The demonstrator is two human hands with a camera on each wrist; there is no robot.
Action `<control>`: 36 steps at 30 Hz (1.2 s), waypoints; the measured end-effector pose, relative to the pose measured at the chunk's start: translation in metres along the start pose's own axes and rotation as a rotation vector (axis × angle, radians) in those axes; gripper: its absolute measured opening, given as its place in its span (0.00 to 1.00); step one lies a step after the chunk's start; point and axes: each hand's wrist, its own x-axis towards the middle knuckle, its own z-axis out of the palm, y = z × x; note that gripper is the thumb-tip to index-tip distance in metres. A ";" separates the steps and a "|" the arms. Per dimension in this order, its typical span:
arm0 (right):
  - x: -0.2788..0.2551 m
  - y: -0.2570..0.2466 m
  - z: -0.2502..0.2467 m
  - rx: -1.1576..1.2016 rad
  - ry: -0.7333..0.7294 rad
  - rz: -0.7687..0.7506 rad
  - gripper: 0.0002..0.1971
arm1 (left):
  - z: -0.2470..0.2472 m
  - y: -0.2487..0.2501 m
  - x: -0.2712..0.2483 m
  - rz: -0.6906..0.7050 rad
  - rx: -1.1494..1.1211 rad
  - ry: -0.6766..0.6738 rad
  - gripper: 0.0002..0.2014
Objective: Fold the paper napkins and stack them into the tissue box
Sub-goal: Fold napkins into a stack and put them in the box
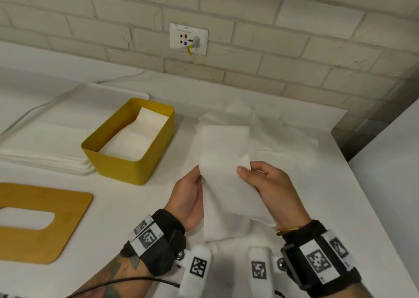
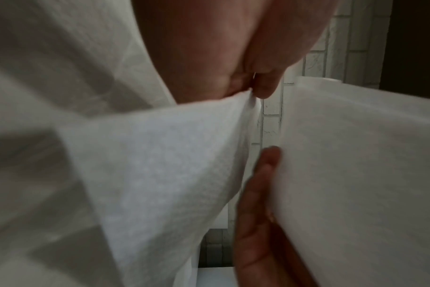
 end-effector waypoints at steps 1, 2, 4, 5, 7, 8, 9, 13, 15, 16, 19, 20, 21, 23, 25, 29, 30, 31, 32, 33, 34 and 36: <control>0.001 0.008 0.003 0.021 0.012 0.028 0.07 | -0.001 0.000 0.000 -0.013 -0.005 -0.007 0.26; 0.003 0.014 0.004 0.054 0.030 0.049 0.07 | -0.003 -0.001 0.000 -0.029 -0.022 -0.020 0.26; 0.006 0.020 0.003 0.103 0.059 0.072 0.07 | -0.005 -0.002 0.001 -0.054 -0.050 -0.023 0.28; 0.006 0.021 0.003 0.108 0.066 0.075 0.07 | -0.005 -0.002 0.001 -0.055 -0.058 -0.016 0.29; 0.007 0.022 0.001 0.105 0.070 0.064 0.06 | -0.003 -0.002 0.003 -0.033 -0.057 -0.015 0.31; 0.007 0.023 0.001 0.103 0.071 0.054 0.06 | -0.002 -0.001 0.003 -0.022 -0.046 -0.016 0.32; 0.008 0.024 0.001 0.099 0.073 0.047 0.06 | -0.001 0.000 0.003 -0.015 -0.034 -0.011 0.33; 0.009 0.028 0.004 0.064 0.102 0.015 0.06 | 0.002 0.002 0.002 -0.011 0.064 -0.013 0.24; 0.008 0.031 0.006 0.025 0.132 -0.017 0.10 | 0.000 0.001 0.003 0.017 0.114 0.014 0.19; 0.007 0.032 0.006 0.000 0.147 -0.023 0.14 | -0.001 0.002 0.003 0.029 0.119 0.024 0.18; 0.007 0.030 0.004 0.029 0.027 0.082 0.23 | -0.003 0.008 0.002 0.048 0.114 0.023 0.19; 0.006 0.029 0.003 0.050 -0.050 0.126 0.21 | -0.004 0.011 0.001 0.059 0.120 0.014 0.19; 0.005 0.029 0.003 0.055 -0.110 0.149 0.19 | -0.004 0.014 0.001 0.076 0.129 0.008 0.19; 0.003 0.029 0.003 0.040 -0.157 0.149 0.15 | -0.007 0.019 0.002 0.109 0.144 -0.004 0.18; 0.003 0.032 0.007 0.027 -0.158 0.138 0.14 | -0.008 0.019 0.004 0.105 0.151 -0.013 0.19; -0.001 0.043 0.010 -0.033 -0.182 0.143 0.11 | -0.015 0.016 0.008 0.091 0.166 0.026 0.19; -0.004 0.045 0.008 -0.066 -0.220 0.160 0.09 | -0.018 0.017 0.009 0.102 0.158 0.045 0.18; -0.007 0.045 0.005 -0.089 -0.273 0.184 0.08 | -0.021 0.019 0.010 0.115 0.152 0.062 0.17; -0.010 0.043 0.000 -0.117 -0.333 0.202 0.07 | -0.023 0.020 0.011 0.126 0.149 0.076 0.16; -0.011 0.038 -0.007 -0.164 -0.375 0.214 0.07 | -0.025 0.022 0.011 0.138 0.141 0.089 0.15; -0.009 0.032 -0.016 -0.226 -0.382 0.219 0.06 | -0.026 0.024 0.010 0.146 0.133 0.102 0.14; 0.004 0.020 -0.040 -0.332 -0.245 0.205 0.09 | -0.029 0.026 0.009 0.155 0.122 0.131 0.13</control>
